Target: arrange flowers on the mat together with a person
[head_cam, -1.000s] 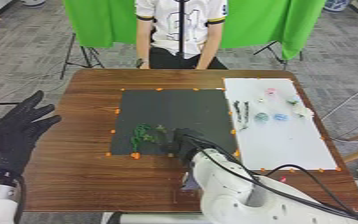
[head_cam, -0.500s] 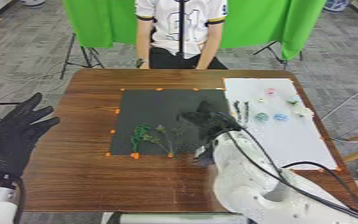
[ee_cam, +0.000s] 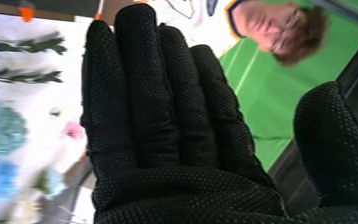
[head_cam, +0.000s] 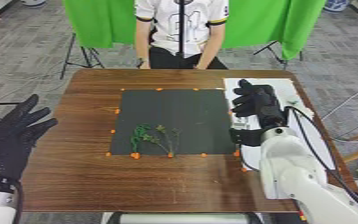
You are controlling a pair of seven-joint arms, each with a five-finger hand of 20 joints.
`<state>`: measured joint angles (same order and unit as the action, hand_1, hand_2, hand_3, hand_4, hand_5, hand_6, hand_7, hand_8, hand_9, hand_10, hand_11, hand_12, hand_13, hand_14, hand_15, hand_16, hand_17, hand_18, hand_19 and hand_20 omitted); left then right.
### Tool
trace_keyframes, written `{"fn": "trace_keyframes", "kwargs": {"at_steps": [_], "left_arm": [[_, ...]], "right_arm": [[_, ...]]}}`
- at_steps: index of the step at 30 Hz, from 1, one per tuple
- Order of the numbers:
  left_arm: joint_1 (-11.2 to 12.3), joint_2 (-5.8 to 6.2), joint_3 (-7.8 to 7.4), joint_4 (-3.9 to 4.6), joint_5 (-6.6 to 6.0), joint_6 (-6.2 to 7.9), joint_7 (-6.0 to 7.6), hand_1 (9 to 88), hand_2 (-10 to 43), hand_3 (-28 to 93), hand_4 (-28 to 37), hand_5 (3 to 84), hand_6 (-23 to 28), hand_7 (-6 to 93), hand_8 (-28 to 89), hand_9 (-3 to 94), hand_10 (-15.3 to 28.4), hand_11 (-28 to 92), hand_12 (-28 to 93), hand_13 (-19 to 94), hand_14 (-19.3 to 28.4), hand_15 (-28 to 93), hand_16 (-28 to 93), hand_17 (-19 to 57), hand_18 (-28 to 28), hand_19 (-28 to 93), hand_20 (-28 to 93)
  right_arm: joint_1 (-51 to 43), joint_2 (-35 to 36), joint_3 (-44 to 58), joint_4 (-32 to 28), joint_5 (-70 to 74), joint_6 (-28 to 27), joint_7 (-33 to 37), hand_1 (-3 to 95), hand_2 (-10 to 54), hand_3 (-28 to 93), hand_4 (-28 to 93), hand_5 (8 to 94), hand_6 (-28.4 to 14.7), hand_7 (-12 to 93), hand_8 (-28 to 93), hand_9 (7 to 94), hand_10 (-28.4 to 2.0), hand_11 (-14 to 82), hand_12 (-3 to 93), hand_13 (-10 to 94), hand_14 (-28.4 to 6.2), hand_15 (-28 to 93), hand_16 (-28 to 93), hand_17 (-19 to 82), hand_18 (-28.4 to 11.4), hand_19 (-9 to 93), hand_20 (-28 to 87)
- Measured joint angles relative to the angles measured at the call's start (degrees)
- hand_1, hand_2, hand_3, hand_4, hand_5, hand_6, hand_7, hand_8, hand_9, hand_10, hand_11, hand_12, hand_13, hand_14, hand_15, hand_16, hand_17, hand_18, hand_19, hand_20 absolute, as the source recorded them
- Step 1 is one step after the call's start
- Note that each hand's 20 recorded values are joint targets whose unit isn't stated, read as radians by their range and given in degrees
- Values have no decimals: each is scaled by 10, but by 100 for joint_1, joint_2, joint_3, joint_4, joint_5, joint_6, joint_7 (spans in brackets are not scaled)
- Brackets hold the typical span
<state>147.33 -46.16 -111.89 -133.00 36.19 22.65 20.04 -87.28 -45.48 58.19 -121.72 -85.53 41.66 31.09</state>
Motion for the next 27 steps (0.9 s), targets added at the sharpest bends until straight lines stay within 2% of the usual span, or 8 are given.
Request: {"fn": "trace_keyframes", "kwargs": {"at_steps": [3, 5, 10, 14, 20, 27], "left_arm": [[-18, -28, 0, 17, 8, -14, -18, 196, 61, 753, -250, 306, 34, 102, -86, 278, 136, 160, 115, 187, 190, 369, -39, -86, 182, 333, 126], [-28, -47, 5, 31, 8, -13, -5, 195, 61, 753, -252, 306, 31, 102, -86, 276, 134, 155, 116, 185, 186, 358, -35, -86, 182, 328, 124], [-34, -52, 51, 67, -3, -3, 119, 193, 60, 754, -257, 284, 18, 103, -87, 266, 124, 134, 115, 181, 177, 319, -26, -83, 178, 306, 118], [-36, -50, 103, 82, -30, 9, 204, 191, 62, 755, -258, 268, 14, 101, -87, 262, 121, 129, 117, 175, 174, 310, -19, -85, 174, 301, 119], [-28, -60, 129, 82, -56, 35, 225, 193, 62, 756, -257, 264, 13, 104, -87, 263, 123, 130, 120, 179, 182, 321, -8, -86, 173, 302, 125], [-14, -101, 113, 74, -56, 35, 173, 197, 64, 755, -254, 268, 18, 104, -87, 269, 129, 139, 124, 182, 188, 344, -9, -86, 172, 306, 130]], "right_arm": [[-263, 24, 258, 19, 611, 58, -367, 164, 130, 728, -234, 560, -35, 135, -122, 579, -203, 121, 131, 508, -232, 381, 95, 286, -279, 597, -28], [-499, 26, 555, 49, 1246, 50, -879, 162, 127, 742, -246, 540, -31, 136, -123, 534, -196, 109, 129, 454, -231, 346, 104, 231, -283, 526, 19], [-959, 137, 993, 201, 2919, 31, -2711, 151, 123, 755, -247, 518, -27, 133, -122, 502, -187, 95, 126, 414, -230, 307, 105, 187, -284, 483, 47], [-1048, 242, 1007, 284, 3757, 52, -3525, 145, 123, 761, -250, 512, -24, 131, -121, 498, -187, 92, 127, 412, -234, 306, 111, 175, -284, 478, 60], [-1180, 243, 1175, 291, 4869, 73, -3811, 141, 122, 769, -252, 510, -23, 131, -121, 495, -187, 91, 128, 410, -235, 305, 115, 169, -284, 472, 77], [-1293, 227, 1202, 302, 4719, 160, -3797, 140, 121, 773, -252, 513, -22, 133, -122, 495, -186, 91, 128, 411, -235, 305, 118, 168, -284, 467, 91]]}}
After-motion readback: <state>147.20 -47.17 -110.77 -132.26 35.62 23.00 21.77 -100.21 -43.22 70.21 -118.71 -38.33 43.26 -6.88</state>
